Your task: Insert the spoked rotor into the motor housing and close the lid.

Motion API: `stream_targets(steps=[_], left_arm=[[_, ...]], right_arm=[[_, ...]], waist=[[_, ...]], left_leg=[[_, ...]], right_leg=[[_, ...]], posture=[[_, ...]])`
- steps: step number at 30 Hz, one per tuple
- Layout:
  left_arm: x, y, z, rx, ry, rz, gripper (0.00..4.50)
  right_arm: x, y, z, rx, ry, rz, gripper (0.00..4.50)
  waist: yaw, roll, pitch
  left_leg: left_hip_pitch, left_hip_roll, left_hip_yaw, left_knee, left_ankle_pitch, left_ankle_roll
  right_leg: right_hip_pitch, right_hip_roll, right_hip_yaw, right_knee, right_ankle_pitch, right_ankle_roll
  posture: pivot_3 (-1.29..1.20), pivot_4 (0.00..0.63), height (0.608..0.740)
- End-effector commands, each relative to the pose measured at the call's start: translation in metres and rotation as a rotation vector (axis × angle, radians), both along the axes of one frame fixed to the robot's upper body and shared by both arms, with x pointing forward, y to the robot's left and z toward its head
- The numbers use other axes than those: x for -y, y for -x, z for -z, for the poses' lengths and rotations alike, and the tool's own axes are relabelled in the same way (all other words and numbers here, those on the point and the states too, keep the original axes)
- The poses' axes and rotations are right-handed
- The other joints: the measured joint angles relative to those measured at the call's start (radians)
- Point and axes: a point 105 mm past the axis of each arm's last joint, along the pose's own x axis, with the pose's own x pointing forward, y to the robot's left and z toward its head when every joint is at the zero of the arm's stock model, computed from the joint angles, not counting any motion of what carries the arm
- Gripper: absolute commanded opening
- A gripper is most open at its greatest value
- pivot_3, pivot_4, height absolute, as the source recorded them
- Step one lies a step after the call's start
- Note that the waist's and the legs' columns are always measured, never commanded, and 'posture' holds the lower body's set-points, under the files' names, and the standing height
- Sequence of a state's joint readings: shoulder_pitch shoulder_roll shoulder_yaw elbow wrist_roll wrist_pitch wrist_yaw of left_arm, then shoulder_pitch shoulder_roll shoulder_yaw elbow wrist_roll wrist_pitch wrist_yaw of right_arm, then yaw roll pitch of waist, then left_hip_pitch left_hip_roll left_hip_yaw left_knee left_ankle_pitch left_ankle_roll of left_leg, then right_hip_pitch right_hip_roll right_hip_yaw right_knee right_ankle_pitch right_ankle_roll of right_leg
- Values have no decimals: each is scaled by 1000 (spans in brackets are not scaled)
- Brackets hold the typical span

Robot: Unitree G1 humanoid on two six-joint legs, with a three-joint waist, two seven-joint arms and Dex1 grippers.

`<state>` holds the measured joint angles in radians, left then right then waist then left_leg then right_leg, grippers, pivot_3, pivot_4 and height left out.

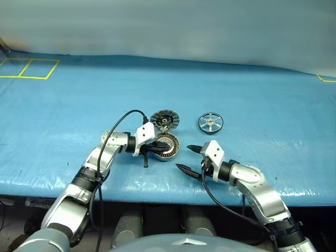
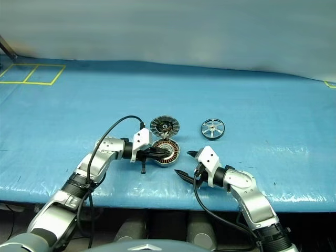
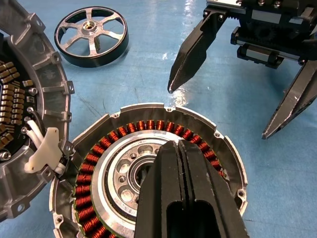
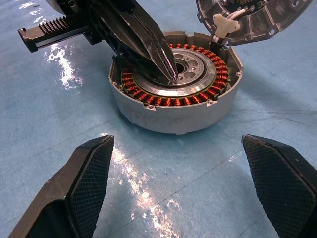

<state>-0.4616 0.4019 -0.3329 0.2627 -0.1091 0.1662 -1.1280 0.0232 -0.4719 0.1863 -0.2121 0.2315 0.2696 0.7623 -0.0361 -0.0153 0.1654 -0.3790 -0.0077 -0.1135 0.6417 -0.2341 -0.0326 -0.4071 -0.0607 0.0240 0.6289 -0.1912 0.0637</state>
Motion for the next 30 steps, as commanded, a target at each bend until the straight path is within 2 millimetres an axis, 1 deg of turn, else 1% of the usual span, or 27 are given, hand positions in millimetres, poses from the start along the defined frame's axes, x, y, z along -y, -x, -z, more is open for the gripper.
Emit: stream_targets(steps=[1,4,7,9,13,15,20,24,27,28,30], left_arm=[[-14,4,21,-49,-80,-45,22],[-14,-1,11,-25,-23,-75,22],[-11,-5,-12,7,108,-104,22],[-10,-5,-21,17,159,-113,22],[-10,-4,-52,73,287,-136,22],[-11,1,-60,84,315,-137,22],[-19,10,-61,87,322,-170,22],[-32,18,-51,61,319,-232,22],[-39,25,-39,39,302,-256,22],[-41,28,-37,35,310,-263,0],[-42,30,-38,49,340,-279,0]], right_arm=[[-2,-1,-9,46,-8,-9,4367],[-2,-1,-9,49,-6,-8,4367],[-2,-3,-13,64,-15,2,4367],[-1,-5,-15,76,-18,14,4367],[6,-17,-25,119,-32,98,4367],[9,-22,-28,144,-15,136,4367],[23,-40,-36,173,17,285,4367],[42,-57,-45,208,85,433,4367],[48,-66,-50,228,113,490,4367],[49,-68,-49,231,139,490,3981],[52,-72,-47,222,166,519,3981]], waist=[[0,0,0],[0,0,0],[0,0,0],[0,0,0],[3,0,1],[4,0,1],[3,0,1],[1,1,1],[2,1,1],[2,1,2],[3,1,2]], left_leg=[[0,0,0,0,0,0],[0,0,0,1,0,0],[0,0,0,1,0,0],[-1,0,0,1,0,0],[-3,0,0,1,0,0],[-3,0,0,1,0,0],[-2,0,0,1,0,0],[-3,0,0,1,0,0],[-3,0,0,1,0,0],[-3,0,0,1,0,0],[-3,0,0,0,0,0]], right_leg=[[0,0,0,0,0,0],[0,0,0,0,0,0],[0,0,0,0,0,0],[0,0,0,0,0,0],[-2,0,0,0,0,0],[-2,0,0,0,0,0],[-2,0,0,0,0,0],[-2,0,0,0,0,0],[-3,0,0,0,0,0],[-3,0,0,0,0,0],[-3,0,0,0,0,0]], posture=[[0,150,740],[0,150,740],[0,150,740],[0,150,740],[0,150,740],[0,150,740],[0,150,740],[0,150,740],[0,150,740],[0,150,740],[0,150,740]])
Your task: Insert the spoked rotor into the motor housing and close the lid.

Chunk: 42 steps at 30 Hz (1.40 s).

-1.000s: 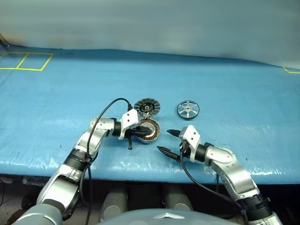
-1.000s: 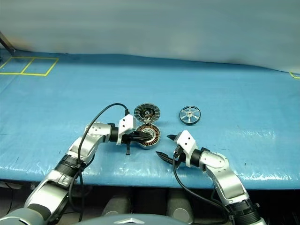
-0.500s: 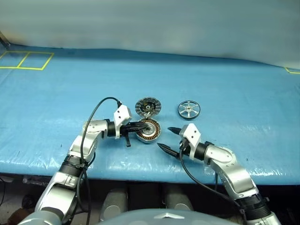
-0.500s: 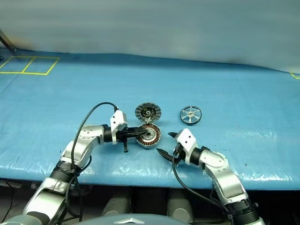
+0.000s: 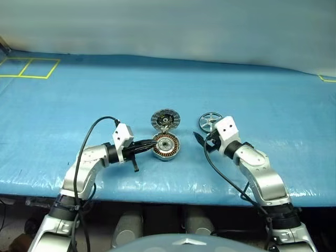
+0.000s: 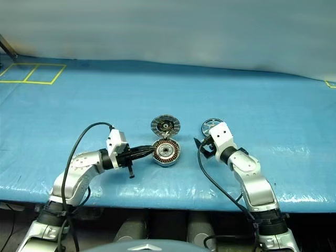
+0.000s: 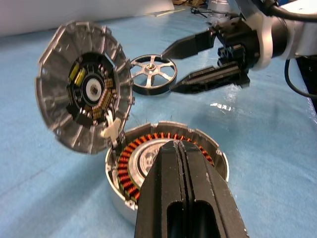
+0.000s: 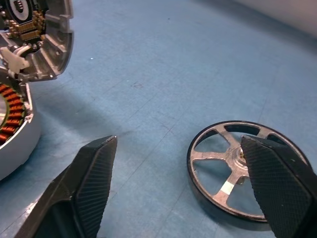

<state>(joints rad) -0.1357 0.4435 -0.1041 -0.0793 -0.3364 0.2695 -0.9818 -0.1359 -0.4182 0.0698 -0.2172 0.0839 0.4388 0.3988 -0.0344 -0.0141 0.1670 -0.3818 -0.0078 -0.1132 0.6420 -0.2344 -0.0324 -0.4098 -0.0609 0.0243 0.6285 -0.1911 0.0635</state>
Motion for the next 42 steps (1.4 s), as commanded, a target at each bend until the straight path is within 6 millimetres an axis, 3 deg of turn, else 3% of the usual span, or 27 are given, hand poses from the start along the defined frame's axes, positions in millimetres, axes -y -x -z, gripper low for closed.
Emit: stream_targets(steps=[1,17,31,42], left_arm=[[-1,1,-18,97,62,-15,0],[9,9,1,81,71,-48,0],[10,13,10,66,29,-37,0],[9,14,16,52,-13,-35,0]], right_arm=[[6,-9,-9,26,24,58,3981],[28,-27,6,-83,29,267,3981],[31,-31,9,-137,-110,318,3981],[19,-29,-2,-156,-292,264,3981]], waist=[[3,0,0],[3,1,0],[-2,1,1],[-3,2,1]], left_leg=[[0,0,0,0,0,0],[-1,0,0,-1,0,0],[-1,0,0,-2,0,0],[-1,0,0,-3,0,0]], right_leg=[[0,0,0,0,0,0],[-1,0,0,0,0,0],[-1,0,0,0,0,0],[-2,0,0,-1,0,-1]], posture=[[0,150,740],[0,150,740],[0,150,740],[0,150,740]])
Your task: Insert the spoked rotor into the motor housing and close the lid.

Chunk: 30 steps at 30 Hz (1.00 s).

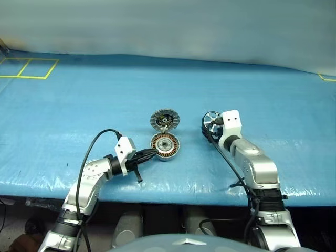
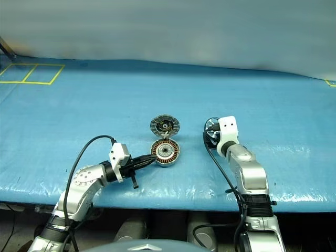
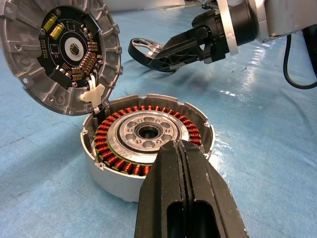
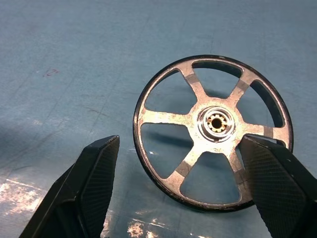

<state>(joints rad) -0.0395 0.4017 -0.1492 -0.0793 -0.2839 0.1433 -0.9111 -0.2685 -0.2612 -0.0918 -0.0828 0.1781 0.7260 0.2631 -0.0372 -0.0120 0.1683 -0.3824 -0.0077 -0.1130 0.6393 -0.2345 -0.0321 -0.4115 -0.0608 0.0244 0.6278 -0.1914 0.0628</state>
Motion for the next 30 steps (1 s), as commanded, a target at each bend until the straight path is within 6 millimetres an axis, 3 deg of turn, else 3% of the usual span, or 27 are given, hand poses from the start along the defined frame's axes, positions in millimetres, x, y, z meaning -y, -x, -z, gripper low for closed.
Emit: stream_targets(steps=[1,13,16,26,30], left_arm=[[1,1,-3,21,-17,7,0],[1,3,2,13,-39,11,0],[1,3,2,13,-41,8,0],[-1,1,3,18,-46,-8,0],[-2,1,3,23,-47,-16,0]], right_arm=[[-3,-4,-22,69,-63,-5,3981],[5,-8,-16,35,-110,71,3981],[6,-8,-14,26,-98,78,3386],[6,-8,-8,4,-59,72,199],[6,-9,-3,-10,-19,72,199]], waist=[[0,0,0],[0,1,0],[0,1,0],[-1,1,0],[-2,1,0]], left_leg=[[0,0,0,0,0,0],[0,0,0,-2,0,0],[0,0,0,-2,0,0],[1,0,0,-2,0,0],[1,0,0,-2,0,0]], right_leg=[[0,0,0,0,0,0],[-1,0,0,0,0,-1],[-1,0,0,0,0,-1],[0,0,0,-1,0,-1],[0,0,0,0,0,-1]], posture=[[0,150,740],[0,150,740],[0,150,740],[0,150,740],[0,150,740]])
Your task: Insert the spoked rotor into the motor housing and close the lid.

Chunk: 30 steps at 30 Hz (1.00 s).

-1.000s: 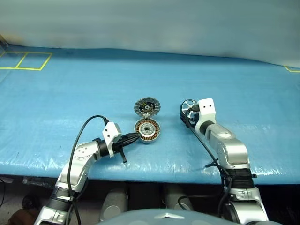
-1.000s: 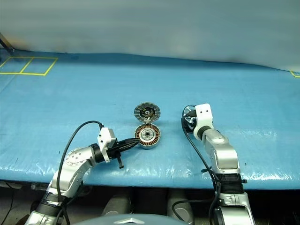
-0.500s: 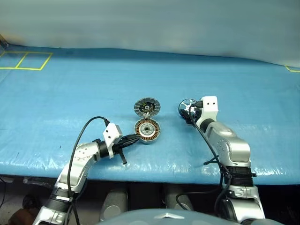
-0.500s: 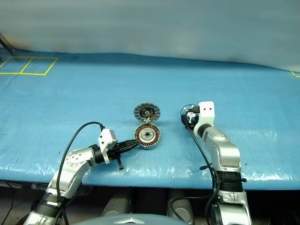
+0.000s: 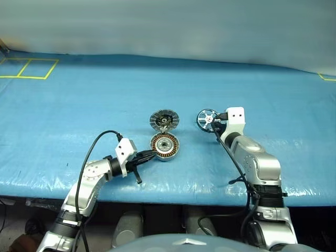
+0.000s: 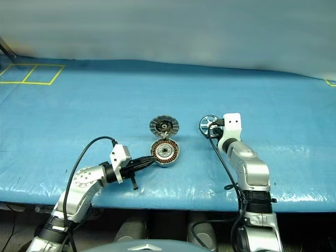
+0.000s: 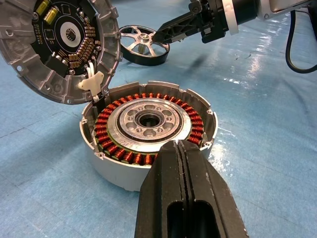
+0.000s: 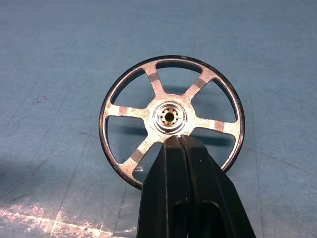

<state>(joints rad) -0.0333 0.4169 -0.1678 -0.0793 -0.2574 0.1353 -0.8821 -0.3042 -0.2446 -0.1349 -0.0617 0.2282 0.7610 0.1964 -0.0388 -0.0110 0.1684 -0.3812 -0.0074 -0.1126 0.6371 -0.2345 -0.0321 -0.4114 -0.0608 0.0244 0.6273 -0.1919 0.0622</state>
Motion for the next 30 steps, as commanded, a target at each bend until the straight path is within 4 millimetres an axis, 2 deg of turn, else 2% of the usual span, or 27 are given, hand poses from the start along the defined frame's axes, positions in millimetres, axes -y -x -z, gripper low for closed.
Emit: stream_targets(steps=[1,7,16,21,30], left_arm=[[-1,0,-2,19,-5,-3,0],[-2,0,-2,21,-6,-8,0],[-2,0,-2,20,-9,-13,0],[-2,0,-1,17,-10,-12,0],[-2,0,0,16,-17,-15,0]], right_arm=[[-1,-2,1,-2,34,-5,199],[-6,-1,1,3,43,-41,199],[-18,5,8,-1,169,-178,199],[-11,4,14,-23,242,-172,199],[-16,3,0,35,205,-182,199]], waist=[[0,0,0],[0,0,0],[0,0,0],[0,0,0],[2,0,0]], left_leg=[[0,0,0,0,0,0],[0,0,0,0,0,0],[0,0,0,0,0,0],[0,0,0,-1,0,0],[0,0,0,-1,0,0]], right_leg=[[0,0,0,0,0,0],[0,0,0,0,0,0],[0,0,0,0,0,0],[-1,0,0,0,0,0],[-1,0,0,-1,0,0]], posture=[[0,150,740],[0,150,740],[0,150,740],[0,150,740],[0,150,740]])
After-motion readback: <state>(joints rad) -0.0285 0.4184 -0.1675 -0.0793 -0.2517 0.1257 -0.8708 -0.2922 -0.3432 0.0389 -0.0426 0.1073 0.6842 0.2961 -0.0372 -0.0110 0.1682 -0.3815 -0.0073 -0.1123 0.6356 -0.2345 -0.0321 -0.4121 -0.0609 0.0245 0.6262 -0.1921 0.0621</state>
